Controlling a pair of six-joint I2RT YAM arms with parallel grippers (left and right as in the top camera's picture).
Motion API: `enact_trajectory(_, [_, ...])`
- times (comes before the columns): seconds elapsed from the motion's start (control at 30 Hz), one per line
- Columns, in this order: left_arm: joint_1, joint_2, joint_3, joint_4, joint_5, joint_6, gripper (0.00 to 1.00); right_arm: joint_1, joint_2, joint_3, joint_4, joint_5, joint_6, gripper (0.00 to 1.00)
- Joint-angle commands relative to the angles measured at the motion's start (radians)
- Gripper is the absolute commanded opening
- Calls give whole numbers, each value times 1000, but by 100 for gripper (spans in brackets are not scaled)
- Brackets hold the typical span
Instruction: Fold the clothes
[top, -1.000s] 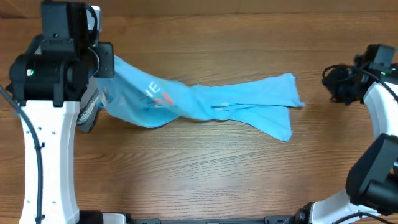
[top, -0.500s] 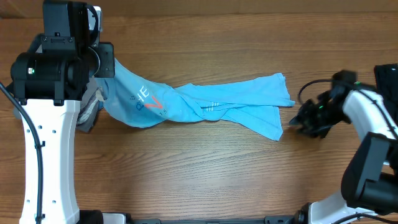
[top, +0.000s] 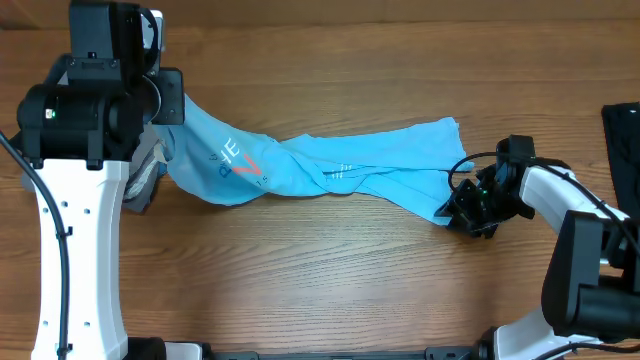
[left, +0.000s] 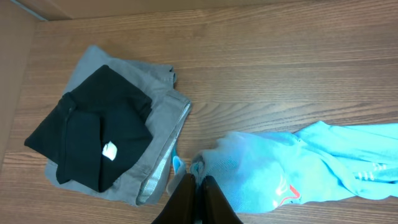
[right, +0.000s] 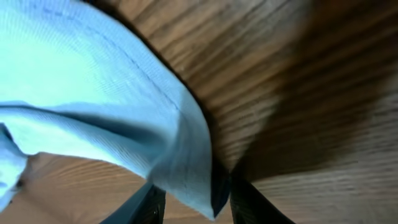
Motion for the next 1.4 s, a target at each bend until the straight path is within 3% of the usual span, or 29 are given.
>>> enact_trajectory(0.0, [0, -17, 9, 4, 17, -6, 7, -1, -20, -51, 53, 2, 45, 37])
enact_trajectory(0.03, [0, -17, 9, 4, 18, -6, 7, -1, -20, -63, 67, 1, 52, 34])
enact_trajectory(0.13, [0, -17, 9, 3, 18, -6, 8, -2, -21, -69, 47, 1, 47, 6])
enact_trajectory(0.17, [0, -17, 9, 3, 18, -6, 9, -2, -26, -68, 32, 1, 47, 4])
enact_trajectory(0.37, [0, -17, 9, 2, 17, -6, 10, -62, -124, 17, -92, 5, -21, 4])
enact_trajectory(0.57, [0, -17, 9, -35, 16, 5, 15, -193, -266, 265, -219, -17, -41, 4])
enact_trajectory(0.83, [0, -17, 9, -71, 29, 5, 52, -229, -350, 517, -269, -61, -39, 4])
enact_trajectory(1.0, [0, -6, 8, -85, 180, 14, 63, -229, -370, 561, -282, -62, -38, 4])
enact_trajectory(1.1, [0, 26, -6, -98, 311, 55, 65, -229, -372, 561, -311, -55, -39, 4])
enact_trajectory(1.37, [-3, 186, -187, -6, 475, 57, 64, -226, -372, 561, -417, 93, -44, 4])
